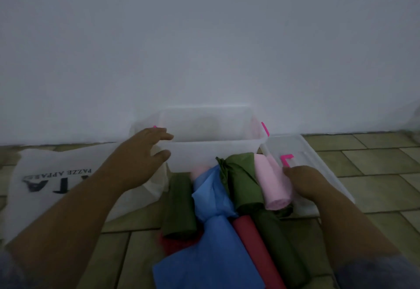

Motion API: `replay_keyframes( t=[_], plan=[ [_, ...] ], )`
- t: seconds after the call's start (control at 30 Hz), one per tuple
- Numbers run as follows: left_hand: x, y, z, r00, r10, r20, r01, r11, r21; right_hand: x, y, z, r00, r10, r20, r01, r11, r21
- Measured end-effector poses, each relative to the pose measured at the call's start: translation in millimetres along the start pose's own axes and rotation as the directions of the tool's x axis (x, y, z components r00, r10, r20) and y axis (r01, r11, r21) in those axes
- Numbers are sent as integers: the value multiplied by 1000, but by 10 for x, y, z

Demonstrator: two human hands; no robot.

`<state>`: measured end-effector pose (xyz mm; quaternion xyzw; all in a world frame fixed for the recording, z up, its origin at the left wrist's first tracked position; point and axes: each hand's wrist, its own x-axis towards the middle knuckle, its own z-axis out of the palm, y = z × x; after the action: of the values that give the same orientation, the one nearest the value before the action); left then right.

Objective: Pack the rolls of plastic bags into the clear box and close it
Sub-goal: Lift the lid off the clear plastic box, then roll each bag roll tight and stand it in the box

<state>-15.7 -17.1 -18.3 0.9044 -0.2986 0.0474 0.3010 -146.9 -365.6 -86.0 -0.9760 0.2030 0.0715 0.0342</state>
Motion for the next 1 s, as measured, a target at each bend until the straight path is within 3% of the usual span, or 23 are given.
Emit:
replay_keyframes(
  t=[0.07,0.17,0.3,0.4,0.47,0.5,0.6,0.67,0.87,1.0],
  plan=[
    [-218,-38,-142,998,-25,50,27,999,-45,-14,42,56,999,17,41,-17,1000,2],
    [-613,-151,-254,979,-114,167,112,993,21,-66,50,34,996,56,68,-55,998,-11],
    [-1132,-330,-109,833,-296,468,198,948,248,-195,-43,-71,995,92,29,-96,979,181],
    [-1388,-412,170,758,-386,526,145,885,442,-363,-194,-245,960,161,-227,-65,923,378],
    [-1465,-410,330,745,-436,505,179,859,479,-635,-476,-327,906,171,-388,-2,917,400],
    [-1483,-413,392,741,-454,494,201,853,482,-798,-656,-329,908,137,-395,25,925,379],
    [-1480,-428,494,741,-480,470,238,842,485,-1275,-1212,-160,982,-96,-160,117,985,123],
    [-1474,-436,500,736,-486,472,251,843,476,-1431,-1388,9,986,-148,-81,150,989,13],
    [-1478,-439,495,742,-482,466,266,849,456,-1462,-1650,175,999,-37,-10,38,992,123],
    [-1466,-426,454,742,-472,476,268,860,435,-1449,-1831,247,997,75,-8,-74,996,40]
  ],
)
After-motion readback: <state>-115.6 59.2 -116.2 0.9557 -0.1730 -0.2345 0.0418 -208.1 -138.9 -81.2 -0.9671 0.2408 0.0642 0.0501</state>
